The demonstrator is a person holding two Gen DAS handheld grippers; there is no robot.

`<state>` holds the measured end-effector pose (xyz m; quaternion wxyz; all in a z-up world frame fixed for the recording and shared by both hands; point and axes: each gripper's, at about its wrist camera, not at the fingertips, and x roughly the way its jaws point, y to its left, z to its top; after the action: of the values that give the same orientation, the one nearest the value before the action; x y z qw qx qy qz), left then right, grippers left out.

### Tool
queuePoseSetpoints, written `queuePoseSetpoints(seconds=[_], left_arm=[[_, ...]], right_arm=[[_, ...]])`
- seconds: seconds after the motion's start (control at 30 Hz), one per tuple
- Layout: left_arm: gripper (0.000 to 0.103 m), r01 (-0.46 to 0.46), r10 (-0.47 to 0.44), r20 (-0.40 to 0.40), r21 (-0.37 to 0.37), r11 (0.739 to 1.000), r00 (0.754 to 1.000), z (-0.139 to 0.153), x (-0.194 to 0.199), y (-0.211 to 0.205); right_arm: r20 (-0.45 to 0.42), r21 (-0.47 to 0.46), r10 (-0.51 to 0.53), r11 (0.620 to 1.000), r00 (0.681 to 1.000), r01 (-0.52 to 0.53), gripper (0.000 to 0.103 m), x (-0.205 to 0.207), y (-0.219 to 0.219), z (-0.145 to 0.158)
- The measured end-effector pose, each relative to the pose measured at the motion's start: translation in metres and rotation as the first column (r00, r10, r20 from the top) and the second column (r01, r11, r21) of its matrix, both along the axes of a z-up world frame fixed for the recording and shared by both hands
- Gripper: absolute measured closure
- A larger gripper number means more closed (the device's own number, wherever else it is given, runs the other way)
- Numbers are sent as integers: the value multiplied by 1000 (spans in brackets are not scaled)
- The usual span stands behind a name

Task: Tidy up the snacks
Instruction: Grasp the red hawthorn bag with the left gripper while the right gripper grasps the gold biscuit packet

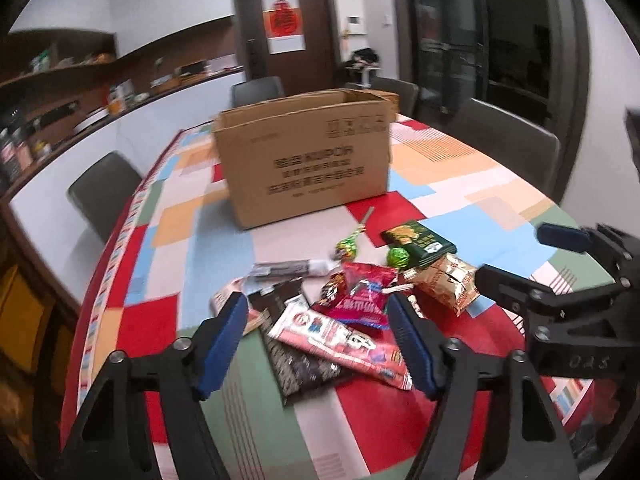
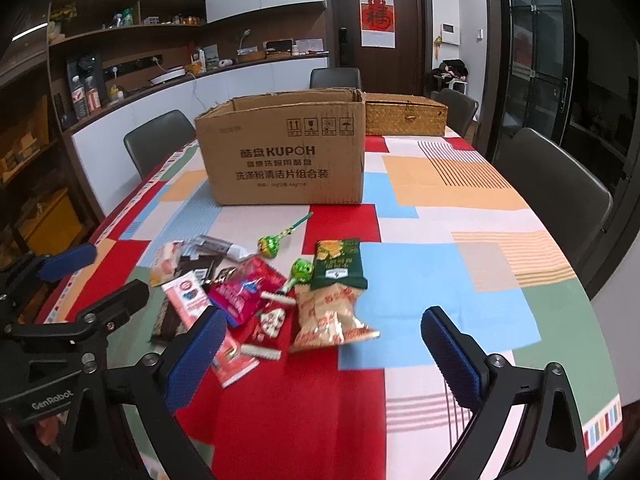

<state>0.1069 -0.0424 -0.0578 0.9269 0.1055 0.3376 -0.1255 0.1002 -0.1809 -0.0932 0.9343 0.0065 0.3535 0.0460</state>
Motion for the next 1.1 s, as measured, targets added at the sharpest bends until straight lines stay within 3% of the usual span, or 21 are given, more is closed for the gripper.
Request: queuePoseSetpoints(seconds=[0.2, 0.5, 1.1], left_arm=[[44, 101, -100, -38, 33, 994, 994, -16, 26, -15], [56, 145, -145, -146, -12, 989, 979, -42, 61, -23], [67, 154, -169, -313, -73, 985, 935, -82, 93, -38]], right_arm=[[-61, 11, 41, 999, 997, -41, 21, 27, 0, -16], [-155, 30, 93, 996, 983, -90, 36, 60, 3, -40], [-303, 107, 111, 991, 946, -82, 49, 83, -9, -76]])
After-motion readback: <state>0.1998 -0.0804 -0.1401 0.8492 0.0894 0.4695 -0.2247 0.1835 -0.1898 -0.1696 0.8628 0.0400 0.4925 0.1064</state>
